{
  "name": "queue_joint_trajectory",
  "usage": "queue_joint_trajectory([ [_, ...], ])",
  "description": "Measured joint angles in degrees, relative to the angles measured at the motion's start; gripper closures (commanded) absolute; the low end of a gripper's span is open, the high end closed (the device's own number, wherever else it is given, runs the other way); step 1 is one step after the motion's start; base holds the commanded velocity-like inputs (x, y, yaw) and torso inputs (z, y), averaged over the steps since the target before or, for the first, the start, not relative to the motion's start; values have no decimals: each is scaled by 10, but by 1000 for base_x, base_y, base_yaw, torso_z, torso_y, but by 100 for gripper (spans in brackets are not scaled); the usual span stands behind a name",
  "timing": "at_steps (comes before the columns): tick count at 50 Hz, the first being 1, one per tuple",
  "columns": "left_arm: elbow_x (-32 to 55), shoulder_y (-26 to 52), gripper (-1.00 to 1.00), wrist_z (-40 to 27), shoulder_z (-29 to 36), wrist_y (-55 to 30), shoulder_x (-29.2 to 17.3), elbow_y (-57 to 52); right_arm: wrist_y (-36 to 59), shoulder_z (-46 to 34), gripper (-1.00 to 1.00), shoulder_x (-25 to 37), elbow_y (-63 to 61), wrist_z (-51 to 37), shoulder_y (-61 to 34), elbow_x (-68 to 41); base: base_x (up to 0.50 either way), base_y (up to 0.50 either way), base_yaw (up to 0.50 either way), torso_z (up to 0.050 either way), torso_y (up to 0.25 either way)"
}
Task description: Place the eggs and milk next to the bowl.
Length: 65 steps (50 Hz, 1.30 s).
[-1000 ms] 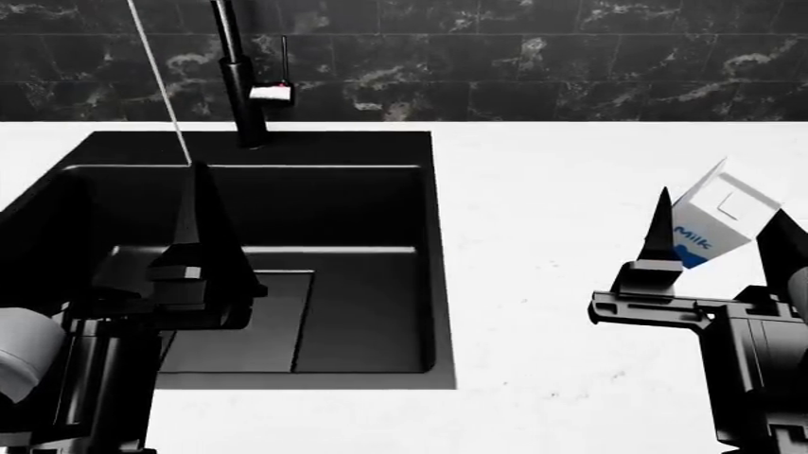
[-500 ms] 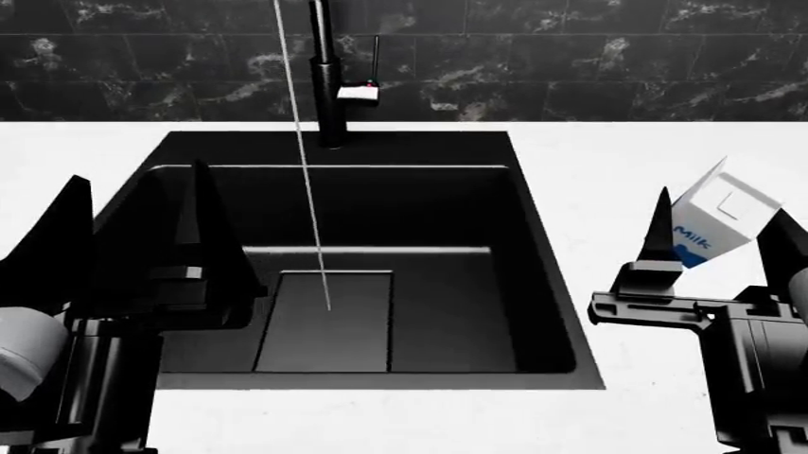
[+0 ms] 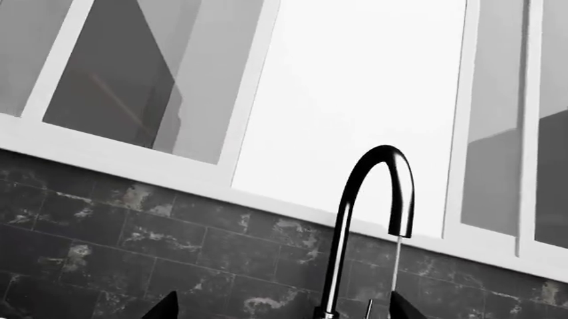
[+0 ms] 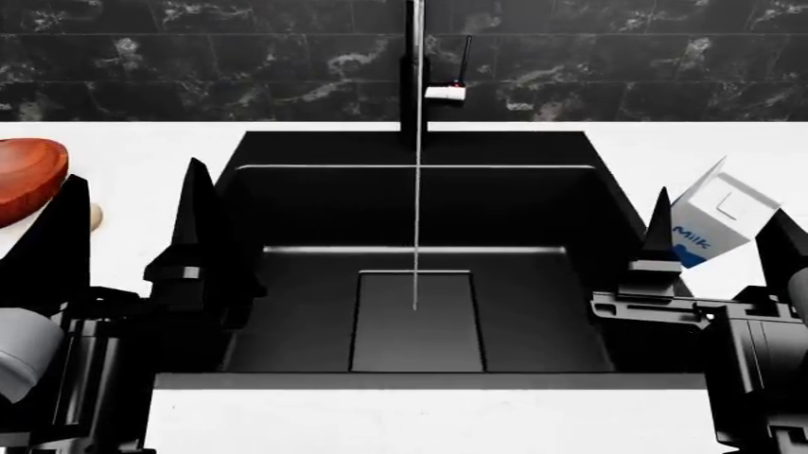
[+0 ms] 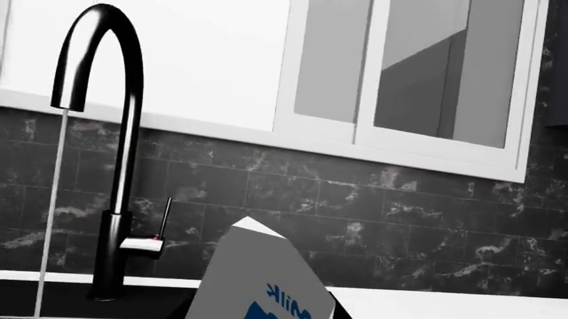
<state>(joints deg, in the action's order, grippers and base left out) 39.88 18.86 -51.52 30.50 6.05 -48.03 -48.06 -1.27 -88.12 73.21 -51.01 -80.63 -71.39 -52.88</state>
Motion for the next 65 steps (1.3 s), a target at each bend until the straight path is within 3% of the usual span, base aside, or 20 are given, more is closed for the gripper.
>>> queue_joint_trajectory([
  [65,-1,-1,-100,2,0,-1,2,2,-2,13,100,1,-1,7,13,2,0,431,0,1,1],
])
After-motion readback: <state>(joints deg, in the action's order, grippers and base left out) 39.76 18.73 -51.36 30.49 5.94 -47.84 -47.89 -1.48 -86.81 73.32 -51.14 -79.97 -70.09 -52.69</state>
